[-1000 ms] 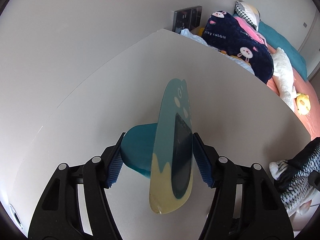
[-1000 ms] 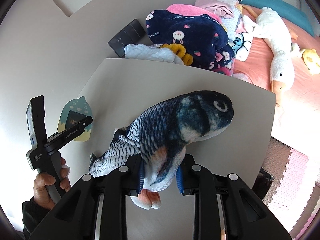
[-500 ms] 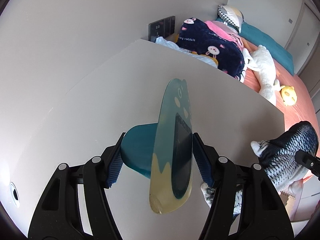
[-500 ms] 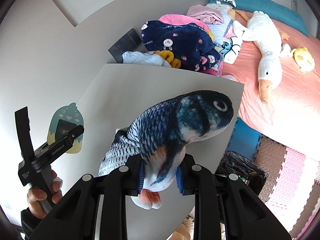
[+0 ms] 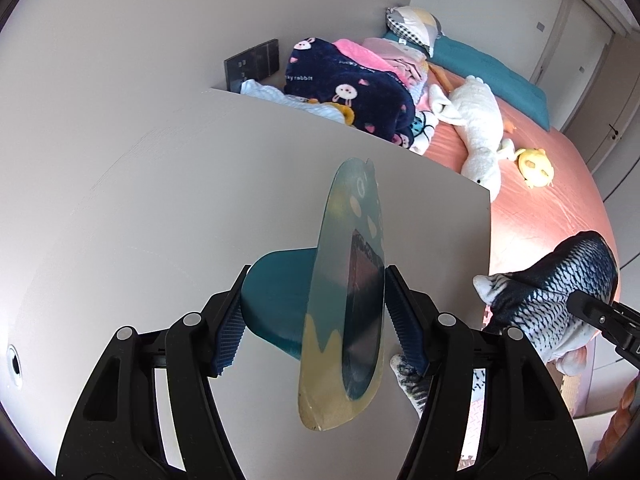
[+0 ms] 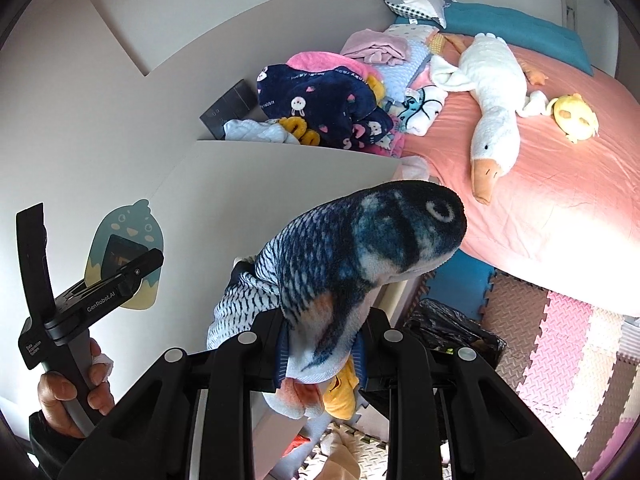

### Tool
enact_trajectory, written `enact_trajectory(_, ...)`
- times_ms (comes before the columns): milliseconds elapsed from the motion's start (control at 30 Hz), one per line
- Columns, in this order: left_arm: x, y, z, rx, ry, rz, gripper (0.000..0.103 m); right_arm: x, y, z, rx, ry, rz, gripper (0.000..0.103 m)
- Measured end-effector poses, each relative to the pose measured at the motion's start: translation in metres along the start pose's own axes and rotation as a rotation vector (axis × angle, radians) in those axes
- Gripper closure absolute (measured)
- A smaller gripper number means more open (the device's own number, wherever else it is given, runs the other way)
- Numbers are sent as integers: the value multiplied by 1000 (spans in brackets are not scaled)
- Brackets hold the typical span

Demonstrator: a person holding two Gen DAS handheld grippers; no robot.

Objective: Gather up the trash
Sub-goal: 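Carry the card and fish plush over the black trash bin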

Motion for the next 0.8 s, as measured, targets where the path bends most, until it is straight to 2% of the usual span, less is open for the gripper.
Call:
enact_trajectory(533,-20,-108,12,-90,-6,-151,41,-26,-80,62,-57,-53,-72,76)
enact_trajectory(567,-22,-116,13,-99,-8,-160,43,-28,-85,65,-61,-55,-78,76)
enact_trajectory(600,-24,-124,14,-113,-7,-171,52,-30,-90,67,-66,-57,-83,76)
enact_trajectory(633,-27,-131,15,-127,-4,-182,69,-32,-95,70,-72,-60,-88,76)
enact_trajectory(700,-33,-146,13,-155,15,-207,88,-36,-104,76,-84,-69,-94,76)
enact_trajectory(800,-39,-161,13,-152,12,-242,91,-41,-118,84,-100,-78,-111,76)
Point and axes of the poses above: each gripper's, at about its wrist camera, not at the fingertips, and z roughly against the way its jaws point, y to its left, x to its top, the point moved 9 cm from there along -z, roughly the way its jaws point, and after that the axes turned 1 degree about -z, right-handed, at the moved point
